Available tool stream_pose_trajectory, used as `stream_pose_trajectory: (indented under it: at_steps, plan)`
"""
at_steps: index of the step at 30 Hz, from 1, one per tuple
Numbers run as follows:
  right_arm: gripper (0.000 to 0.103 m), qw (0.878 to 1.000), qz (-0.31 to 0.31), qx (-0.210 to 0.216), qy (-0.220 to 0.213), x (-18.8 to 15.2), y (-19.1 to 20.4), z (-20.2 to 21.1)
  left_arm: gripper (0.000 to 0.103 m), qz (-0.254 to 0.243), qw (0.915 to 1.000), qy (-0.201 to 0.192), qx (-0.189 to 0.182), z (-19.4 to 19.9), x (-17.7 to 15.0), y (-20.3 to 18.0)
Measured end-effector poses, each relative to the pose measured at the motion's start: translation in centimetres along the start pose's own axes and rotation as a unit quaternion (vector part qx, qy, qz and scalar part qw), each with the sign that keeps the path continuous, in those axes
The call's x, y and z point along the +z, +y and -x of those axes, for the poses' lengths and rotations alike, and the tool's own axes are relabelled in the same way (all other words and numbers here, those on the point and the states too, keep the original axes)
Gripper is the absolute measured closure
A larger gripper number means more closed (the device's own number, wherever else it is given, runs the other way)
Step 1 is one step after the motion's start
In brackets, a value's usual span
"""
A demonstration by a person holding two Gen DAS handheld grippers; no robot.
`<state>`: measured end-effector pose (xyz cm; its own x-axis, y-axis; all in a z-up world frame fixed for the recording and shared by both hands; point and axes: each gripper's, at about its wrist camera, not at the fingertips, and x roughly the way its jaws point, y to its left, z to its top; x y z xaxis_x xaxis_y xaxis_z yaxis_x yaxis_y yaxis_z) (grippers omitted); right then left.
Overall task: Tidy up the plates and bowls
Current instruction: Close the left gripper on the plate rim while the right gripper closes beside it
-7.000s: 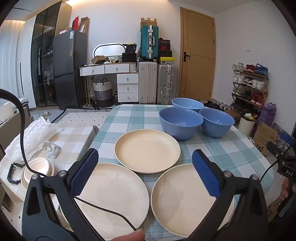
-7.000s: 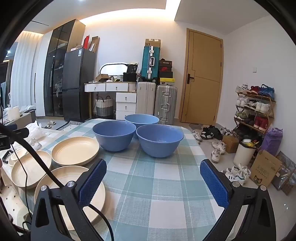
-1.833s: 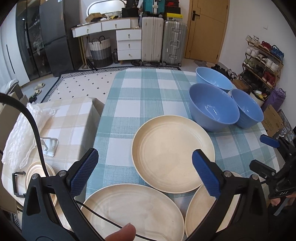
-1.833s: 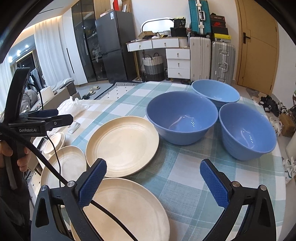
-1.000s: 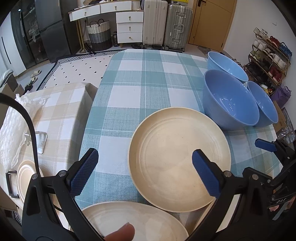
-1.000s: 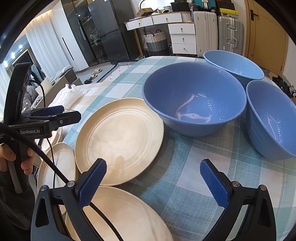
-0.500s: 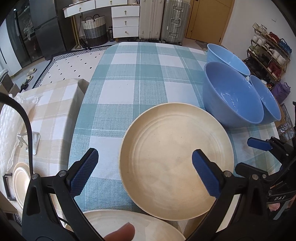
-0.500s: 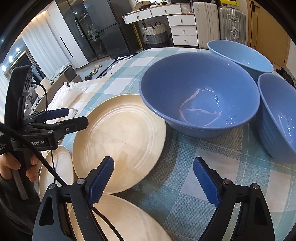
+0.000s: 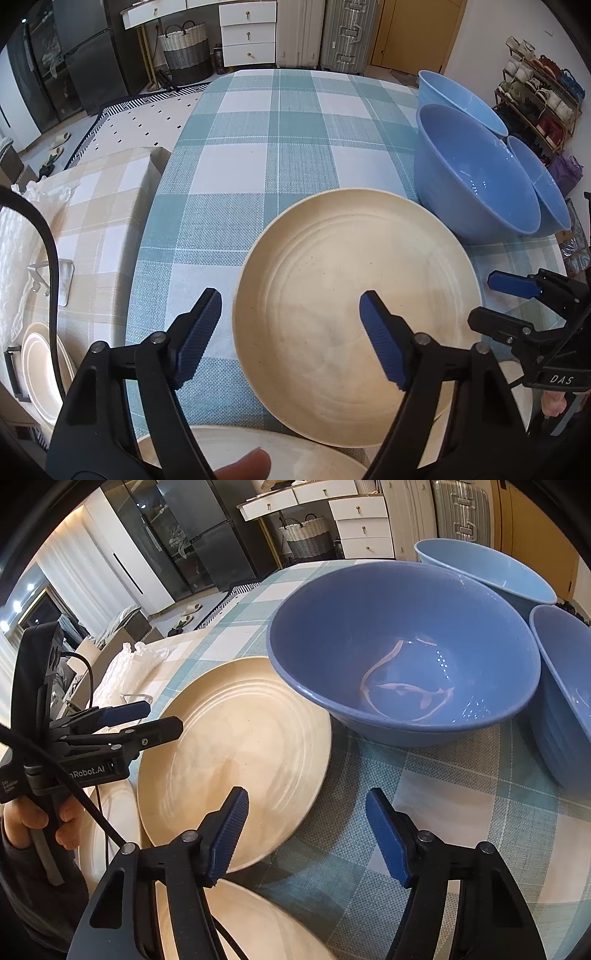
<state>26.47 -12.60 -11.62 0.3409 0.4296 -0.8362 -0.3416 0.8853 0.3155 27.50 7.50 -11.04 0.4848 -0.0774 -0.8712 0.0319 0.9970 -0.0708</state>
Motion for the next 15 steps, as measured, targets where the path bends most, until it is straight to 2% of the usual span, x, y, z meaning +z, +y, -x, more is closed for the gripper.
stream_pose_trajectory:
  at_steps: [3, 9, 11, 15]
  plan:
    - [0.045, 1.000, -0.003, 0.004, 0.004, 0.0, 0.0, -0.4, 0.038, 0.001, 1.0000, 0.004, -0.001, -0.4, -0.1, 0.0]
    - [0.055, 1.000, -0.008, 0.012, 0.010, 0.1, 0.1, -0.9, 0.048, 0.001, 1.0000, 0.004, 0.002, -0.6, -0.2, 0.0]
    - [0.062, 1.000, -0.008, 0.012, 0.014, 0.1, 0.3, -1.3, 0.051, 0.002, 1.0000, 0.004, 0.004, -0.6, -0.3, 0.1]
    - [0.067, 1.000, -0.007, 0.014, 0.020, 0.1, 0.6, -1.8, 0.062, -0.003, 0.9998, 0.003, 0.022, -0.6, -0.3, 0.1]
